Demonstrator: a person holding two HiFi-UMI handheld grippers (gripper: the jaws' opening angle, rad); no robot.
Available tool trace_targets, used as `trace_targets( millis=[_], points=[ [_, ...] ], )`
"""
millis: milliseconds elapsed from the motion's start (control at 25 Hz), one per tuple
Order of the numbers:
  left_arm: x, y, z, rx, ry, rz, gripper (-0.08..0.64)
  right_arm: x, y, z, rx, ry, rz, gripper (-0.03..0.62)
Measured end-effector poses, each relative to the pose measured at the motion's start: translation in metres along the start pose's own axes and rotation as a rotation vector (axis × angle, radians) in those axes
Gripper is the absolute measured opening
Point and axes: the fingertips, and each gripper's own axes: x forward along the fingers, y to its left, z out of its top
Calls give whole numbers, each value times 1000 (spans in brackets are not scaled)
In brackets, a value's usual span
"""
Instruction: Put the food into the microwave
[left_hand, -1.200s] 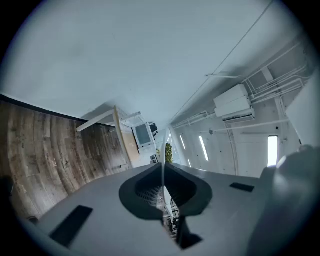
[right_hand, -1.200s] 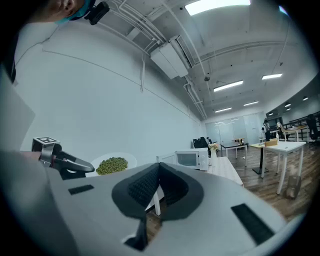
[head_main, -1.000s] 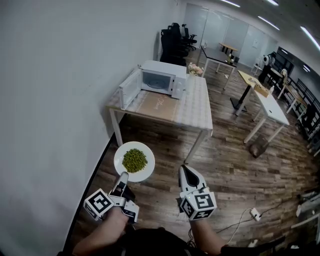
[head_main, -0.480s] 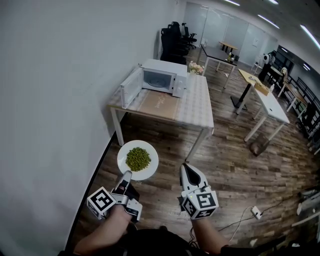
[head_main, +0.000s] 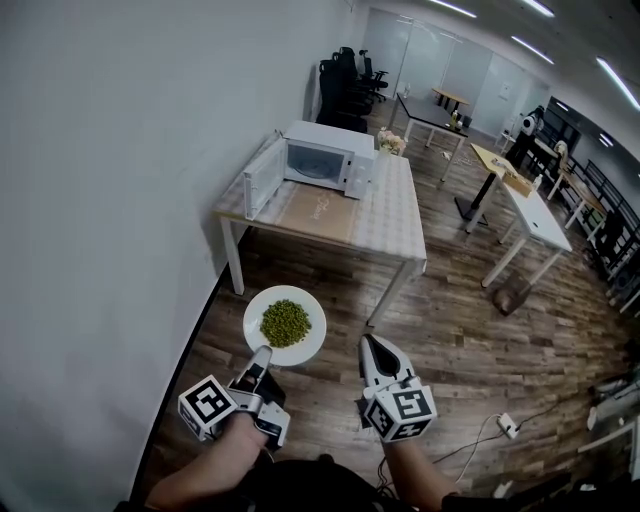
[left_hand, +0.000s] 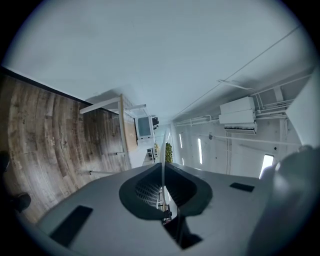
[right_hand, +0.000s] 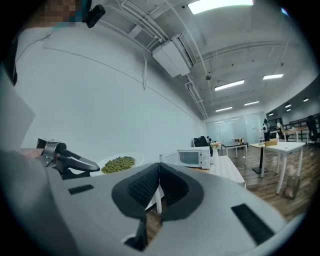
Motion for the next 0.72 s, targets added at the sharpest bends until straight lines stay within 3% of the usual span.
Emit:
trace_targets(
  millis=[160,520,720],
  points=[
    [-8,1,15,2,8,-6,18,6,17,7,-26,-8,-8,8],
    [-13,15,35,1,56,-15,17,13,33,-5,20,8,-86,8],
    [-7,19,47,-42,52,-39,18,26,35,-9,-10,29,-102,8]
  ],
)
